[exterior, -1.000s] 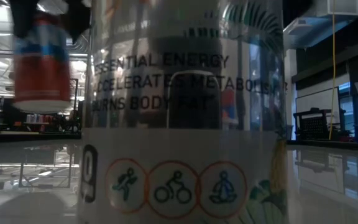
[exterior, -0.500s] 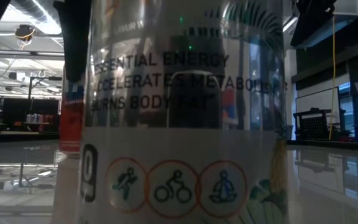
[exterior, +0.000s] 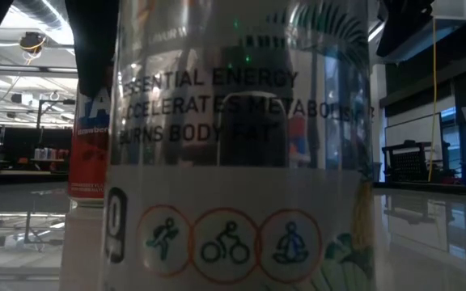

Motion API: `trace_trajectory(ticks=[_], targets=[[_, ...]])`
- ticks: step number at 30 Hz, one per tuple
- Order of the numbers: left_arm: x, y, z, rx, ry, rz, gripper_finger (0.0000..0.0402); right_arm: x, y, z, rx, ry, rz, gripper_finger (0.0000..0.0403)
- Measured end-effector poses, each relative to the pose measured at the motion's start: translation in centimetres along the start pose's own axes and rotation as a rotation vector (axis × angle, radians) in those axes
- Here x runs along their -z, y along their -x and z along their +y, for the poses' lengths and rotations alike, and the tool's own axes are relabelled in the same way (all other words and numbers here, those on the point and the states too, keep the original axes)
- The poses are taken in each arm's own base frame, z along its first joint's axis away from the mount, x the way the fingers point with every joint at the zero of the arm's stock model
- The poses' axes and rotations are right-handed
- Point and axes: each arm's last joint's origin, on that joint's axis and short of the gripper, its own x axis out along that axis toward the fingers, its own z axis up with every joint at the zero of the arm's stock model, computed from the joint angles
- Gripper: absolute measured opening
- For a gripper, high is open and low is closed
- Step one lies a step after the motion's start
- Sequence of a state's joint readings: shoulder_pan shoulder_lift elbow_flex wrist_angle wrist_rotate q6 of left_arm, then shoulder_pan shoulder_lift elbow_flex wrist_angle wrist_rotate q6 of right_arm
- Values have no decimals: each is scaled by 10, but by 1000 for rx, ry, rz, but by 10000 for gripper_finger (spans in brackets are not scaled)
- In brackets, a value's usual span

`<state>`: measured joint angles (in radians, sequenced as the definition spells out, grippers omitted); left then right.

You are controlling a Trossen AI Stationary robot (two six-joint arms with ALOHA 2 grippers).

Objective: Place canned beverage on shelf
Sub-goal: Put the orange soda can on the shelf aligned with the other orange soda can

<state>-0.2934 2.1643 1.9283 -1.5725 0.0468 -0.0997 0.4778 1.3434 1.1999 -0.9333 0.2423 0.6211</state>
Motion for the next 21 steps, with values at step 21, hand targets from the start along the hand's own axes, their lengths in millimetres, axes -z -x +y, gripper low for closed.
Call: trace_trajectory(ticks=[21], targets=[[45,103,-2,-15,141,-385,369,-2,0,1,-8,-7,-21,347]])
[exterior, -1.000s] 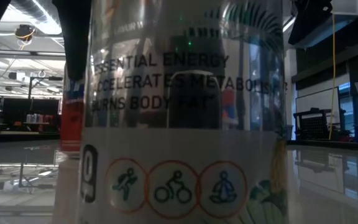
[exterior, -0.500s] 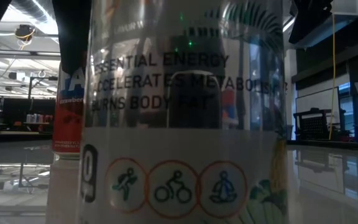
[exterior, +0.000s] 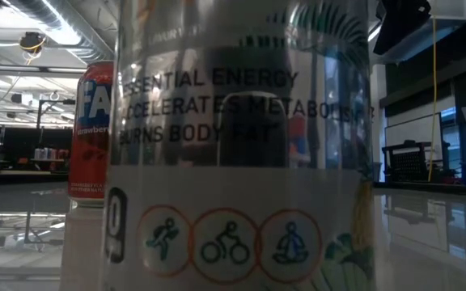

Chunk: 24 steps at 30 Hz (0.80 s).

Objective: Place canned beverage on shelf
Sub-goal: Put the orange soda can on the shelf aligned with the other orange soda can

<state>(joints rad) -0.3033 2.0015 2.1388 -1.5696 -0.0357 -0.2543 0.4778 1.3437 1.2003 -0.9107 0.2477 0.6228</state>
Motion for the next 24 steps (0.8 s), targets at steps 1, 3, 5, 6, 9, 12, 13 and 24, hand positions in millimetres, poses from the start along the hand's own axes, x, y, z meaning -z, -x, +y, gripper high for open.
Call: trace_trajectory(ticks=[1,3,5,6,9,12,13,24], targets=[[6,13,-1,-8,13,-39,369,-1,0,0,1,-2,-10,347],[20,37,-3,-41,46,-124,369,-4,0,2,-11,-12,-44,347],[34,58,-5,-80,65,-202,369,-9,0,4,-25,-26,-99,347],[42,69,-6,-96,71,-241,369,-11,1,6,-32,-35,-129,347],[68,93,-11,-124,82,-332,369,-20,-2,12,-77,-62,-206,347],[96,107,-14,-137,104,-388,369,-33,-9,17,-142,-99,-277,347],[107,110,-14,-138,115,-402,369,-38,-13,18,-166,-108,-302,348],[187,72,-29,-58,162,-511,369,-108,-46,33,-361,-44,-502,395]])
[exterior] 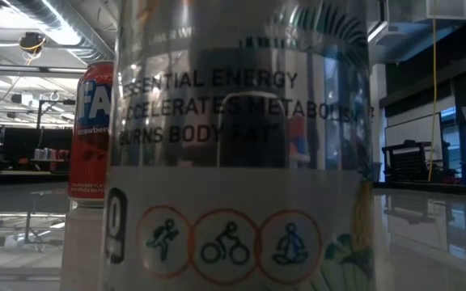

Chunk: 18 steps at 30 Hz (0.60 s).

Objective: Place canned beverage on shelf
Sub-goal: Put the orange soda can on the shelf aligned with the other orange soda can

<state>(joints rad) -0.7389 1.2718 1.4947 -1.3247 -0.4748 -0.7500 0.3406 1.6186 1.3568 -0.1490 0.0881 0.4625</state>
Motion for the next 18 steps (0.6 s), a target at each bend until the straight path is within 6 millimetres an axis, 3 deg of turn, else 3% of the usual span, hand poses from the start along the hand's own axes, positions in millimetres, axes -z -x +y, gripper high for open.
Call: trace_trajectory(ticks=[5,11,18], targets=[[34,-14,3,66,63,-73,369,-15,-25,-3,34,34,-24,386],[59,-28,6,133,134,-138,369,-25,-41,3,-12,-35,-116,386],[76,-42,8,123,166,-146,369,-10,-64,-3,25,48,-82,386]])
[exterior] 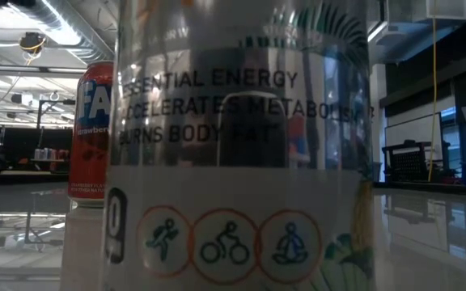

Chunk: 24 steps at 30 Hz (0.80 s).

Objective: Place canned beverage on shelf
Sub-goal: Put the orange soda can on the shelf aligned with the other orange soda can

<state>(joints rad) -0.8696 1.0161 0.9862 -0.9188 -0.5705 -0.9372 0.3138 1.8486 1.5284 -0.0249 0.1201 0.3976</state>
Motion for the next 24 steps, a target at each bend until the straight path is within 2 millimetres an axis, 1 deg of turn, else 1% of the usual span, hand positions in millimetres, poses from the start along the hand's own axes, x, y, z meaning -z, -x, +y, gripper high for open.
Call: trace_trajectory(ticks=[6,8,10,12,16,21,24], targets=[[9,-9,3,-29,59,23,369,33,-32,-12,80,167,80,386],[11,-10,4,-35,79,29,369,44,-42,-18,121,206,105,385],[12,-11,4,-35,90,33,369,55,-54,-25,148,213,119,385],[13,-12,4,-37,95,40,369,62,-61,-33,167,212,135,385],[13,-12,4,-36,98,40,369,71,-70,-45,185,199,160,385],[13,-12,4,-36,98,39,369,76,-74,-48,138,203,199,385],[13,-12,4,-39,96,39,369,80,-78,-49,128,231,194,385]])
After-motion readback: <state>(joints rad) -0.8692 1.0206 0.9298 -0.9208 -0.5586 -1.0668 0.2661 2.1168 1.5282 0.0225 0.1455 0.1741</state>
